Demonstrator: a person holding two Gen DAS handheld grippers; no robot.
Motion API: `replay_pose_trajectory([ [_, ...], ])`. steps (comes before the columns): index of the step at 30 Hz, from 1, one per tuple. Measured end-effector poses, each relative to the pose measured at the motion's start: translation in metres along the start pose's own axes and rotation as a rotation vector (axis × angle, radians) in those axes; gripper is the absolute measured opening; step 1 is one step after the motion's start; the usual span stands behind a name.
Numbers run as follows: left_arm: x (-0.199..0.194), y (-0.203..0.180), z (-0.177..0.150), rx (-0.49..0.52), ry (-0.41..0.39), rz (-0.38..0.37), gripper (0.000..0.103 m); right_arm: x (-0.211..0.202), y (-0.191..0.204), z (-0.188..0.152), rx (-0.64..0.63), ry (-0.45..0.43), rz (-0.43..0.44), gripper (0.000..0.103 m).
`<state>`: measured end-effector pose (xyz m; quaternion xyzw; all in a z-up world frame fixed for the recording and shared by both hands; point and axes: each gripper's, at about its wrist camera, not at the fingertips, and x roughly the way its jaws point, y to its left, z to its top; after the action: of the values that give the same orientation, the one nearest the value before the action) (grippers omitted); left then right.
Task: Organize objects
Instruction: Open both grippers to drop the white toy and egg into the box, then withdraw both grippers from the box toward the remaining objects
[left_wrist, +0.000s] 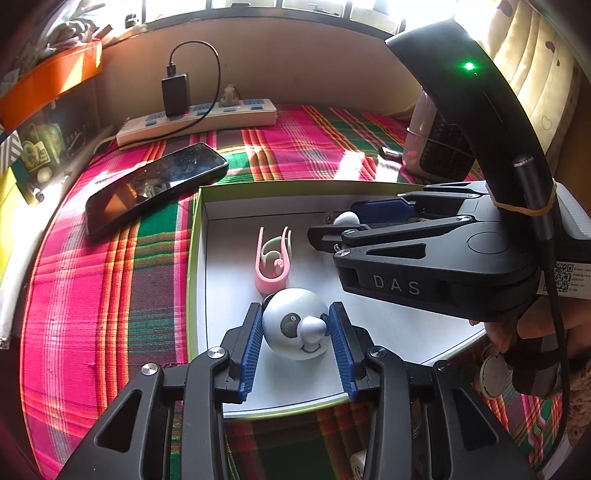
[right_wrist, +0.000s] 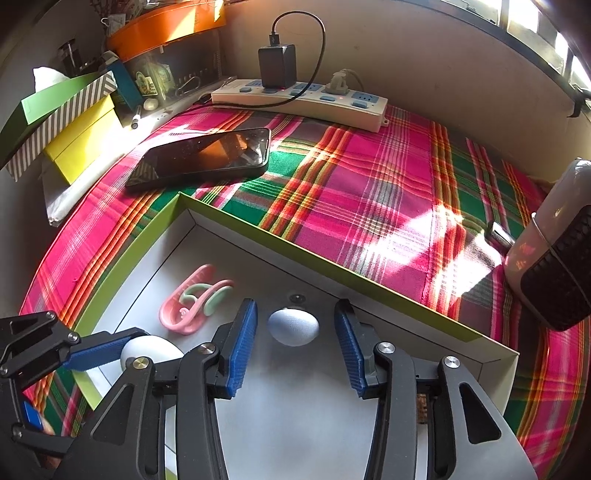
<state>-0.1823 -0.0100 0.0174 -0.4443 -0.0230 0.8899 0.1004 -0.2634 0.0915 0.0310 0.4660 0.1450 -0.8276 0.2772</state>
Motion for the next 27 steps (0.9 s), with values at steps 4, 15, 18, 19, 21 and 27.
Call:
replay_pose_trajectory([
  [4,-0.001,0.0,0.0,-0.004,0.0,-0.001,0.039,-0.003,-0.001,0.0,0.008,-0.01,-0.005,0.047],
  [15,-0.008,-0.003,0.001,-0.001,-0.013,0.016,0.042,-0.013,0.0,-0.002,0.021,-0.036,-0.016,0.052],
  [18,-0.011,-0.004,0.001,0.0,-0.019,0.02,0.042,-0.018,-0.001,-0.004,0.028,-0.046,-0.019,0.053],
  [19,-0.012,-0.005,0.001,0.004,-0.022,0.024,0.043,-0.019,-0.001,-0.004,0.031,-0.05,-0.021,0.053],
  [21,-0.015,-0.005,0.0,0.001,-0.029,0.027,0.043,-0.023,-0.002,-0.005,0.038,-0.056,-0.024,0.053],
  [27,-0.024,-0.008,-0.002,0.006,-0.042,0.026,0.043,-0.037,-0.003,-0.009,0.057,-0.082,-0.03,0.053],
])
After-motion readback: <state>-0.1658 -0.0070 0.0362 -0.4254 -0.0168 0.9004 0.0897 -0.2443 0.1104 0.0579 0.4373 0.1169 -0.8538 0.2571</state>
